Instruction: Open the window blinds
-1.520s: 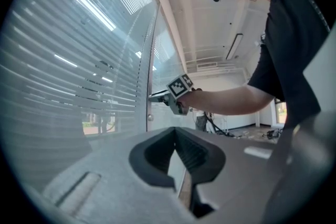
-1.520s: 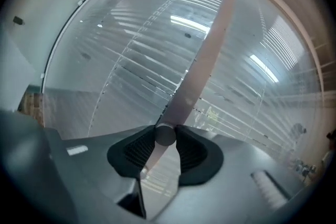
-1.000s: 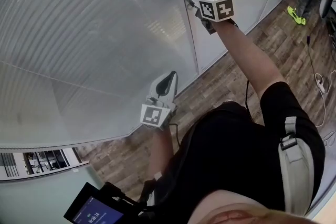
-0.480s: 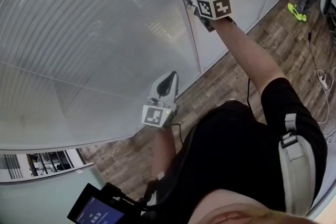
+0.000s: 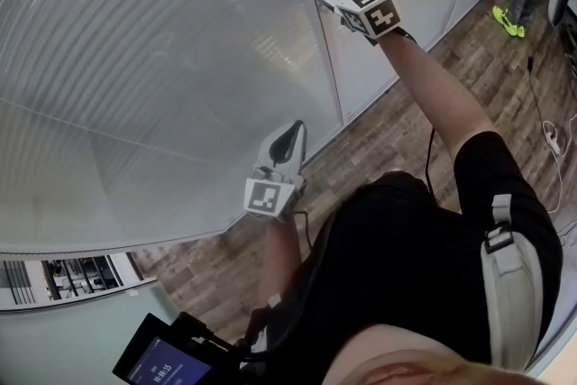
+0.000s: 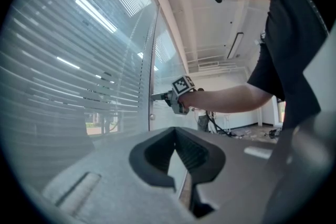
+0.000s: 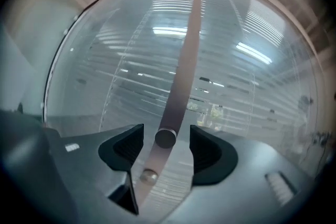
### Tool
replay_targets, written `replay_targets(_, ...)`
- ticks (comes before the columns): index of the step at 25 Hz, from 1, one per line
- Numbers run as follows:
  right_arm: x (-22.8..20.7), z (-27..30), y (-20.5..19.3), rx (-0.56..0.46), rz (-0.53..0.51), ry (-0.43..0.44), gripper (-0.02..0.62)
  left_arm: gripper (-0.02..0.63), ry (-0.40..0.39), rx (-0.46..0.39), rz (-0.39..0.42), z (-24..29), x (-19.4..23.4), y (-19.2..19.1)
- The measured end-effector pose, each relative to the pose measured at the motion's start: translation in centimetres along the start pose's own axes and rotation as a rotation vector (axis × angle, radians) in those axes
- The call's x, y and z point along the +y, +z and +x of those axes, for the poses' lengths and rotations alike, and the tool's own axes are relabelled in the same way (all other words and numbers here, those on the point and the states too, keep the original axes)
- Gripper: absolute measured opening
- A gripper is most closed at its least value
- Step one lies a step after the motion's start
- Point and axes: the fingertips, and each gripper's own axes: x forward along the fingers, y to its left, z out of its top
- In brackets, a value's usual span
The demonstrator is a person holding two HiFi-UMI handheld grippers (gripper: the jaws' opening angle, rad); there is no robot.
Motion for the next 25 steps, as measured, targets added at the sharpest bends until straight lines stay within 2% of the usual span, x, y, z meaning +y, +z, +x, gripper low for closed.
replay_targets(5,1.6,-0.9,0.4,0.108,-0.61,-0.025,0.269,0.003,0.0,-0.004,-0.005,0.2,-0.1,0.0)
replay_targets(8,2.2,-0.6,-0.2,0.152,-0.877,-0.035,0.273,0.003,-0.004,-0.008,-0.005,0.3,-0.2,0.1)
replay_targets(10,2.3,-0.3,-0.7,0.175,-1.007,-0.041,0.273,0.003,-0.007,-0.008,-0.006,0.3,-0.3,0.1)
replay_targets(13,2.0,-0.2,-0.9,0.187,-1.086,-0.046,0.273,0.003,-0.004,-0.018,0.006,0.3,-0.1,-0.2)
replay_targets(17,1.8,0.2,-1.0,0.19,-1.106,-0.053,0.275,0.003,0.003,-0.009,-0.007,0.2,0.0,0.1)
replay_targets(20,1.6,0.4,-1.2,0.2,-1.113,-0.06,0.266,0.003,0.011,-0.021,0.013,-0.1,0.4,-0.2)
replay_targets(21,1.5,0.3,-1.2,0.203,-1.116,-0.065,0.232,0.003,0.015,-0.018,0.006,-0.1,0.5,-0.1)
replay_targets(22,1.4,0.3,-1.3,0.204,-1.12,-0.07,0.14,0.003,0.019,-0.014,-0.006,-0.2,0.6,0.0)
replay_targets(25,1.2,0.2,-1.3,0.2,-1.124,-0.074,0.129,0.003,0.033,-0.014,-0.023,-0.4,1.0,0.0)
